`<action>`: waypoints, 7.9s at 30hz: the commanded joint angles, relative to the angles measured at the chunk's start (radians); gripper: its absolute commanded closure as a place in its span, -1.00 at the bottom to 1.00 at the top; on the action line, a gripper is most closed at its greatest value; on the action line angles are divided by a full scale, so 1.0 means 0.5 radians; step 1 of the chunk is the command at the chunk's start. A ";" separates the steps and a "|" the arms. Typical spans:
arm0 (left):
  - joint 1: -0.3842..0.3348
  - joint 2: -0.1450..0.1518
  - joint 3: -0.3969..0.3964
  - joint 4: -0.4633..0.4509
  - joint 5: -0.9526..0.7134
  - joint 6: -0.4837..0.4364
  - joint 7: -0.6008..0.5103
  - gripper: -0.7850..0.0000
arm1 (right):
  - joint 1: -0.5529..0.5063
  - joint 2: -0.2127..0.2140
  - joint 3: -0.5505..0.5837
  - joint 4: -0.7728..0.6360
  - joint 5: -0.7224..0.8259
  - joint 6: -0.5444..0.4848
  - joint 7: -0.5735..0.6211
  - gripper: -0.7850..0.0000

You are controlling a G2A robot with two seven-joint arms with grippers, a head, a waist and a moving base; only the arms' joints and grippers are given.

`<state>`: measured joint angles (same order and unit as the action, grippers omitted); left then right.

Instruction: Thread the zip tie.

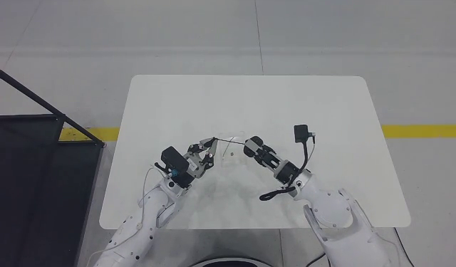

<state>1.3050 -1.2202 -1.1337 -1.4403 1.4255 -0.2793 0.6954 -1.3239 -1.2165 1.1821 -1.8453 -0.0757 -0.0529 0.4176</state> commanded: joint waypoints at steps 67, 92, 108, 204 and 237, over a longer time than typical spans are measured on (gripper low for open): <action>0.035 -0.013 -0.023 -0.058 0.017 0.062 -0.058 1.00 | -0.002 -0.008 0.038 -0.011 -0.006 0.095 0.046 1.00; 0.035 -0.013 -0.023 -0.058 0.017 0.062 -0.058 1.00 | -0.001 -0.010 0.045 -0.013 -0.002 0.103 0.065 1.00; 0.035 -0.013 -0.023 -0.058 0.017 0.062 -0.058 1.00 | 0.019 -0.014 0.040 0.000 0.011 0.122 0.066 1.00; 0.035 -0.013 -0.023 -0.058 0.017 0.062 -0.058 1.00 | 0.012 -0.017 0.047 0.001 0.054 0.131 0.098 1.00; 0.035 -0.013 -0.023 -0.058 0.017 0.062 -0.058 1.00 | 0.034 -0.033 0.015 0.042 0.181 0.034 0.079 1.00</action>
<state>1.3227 -1.2266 -1.1450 -1.4693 1.4342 -0.2482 0.6665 -1.3049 -1.2333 1.1879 -1.8249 0.0138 -0.0309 0.4570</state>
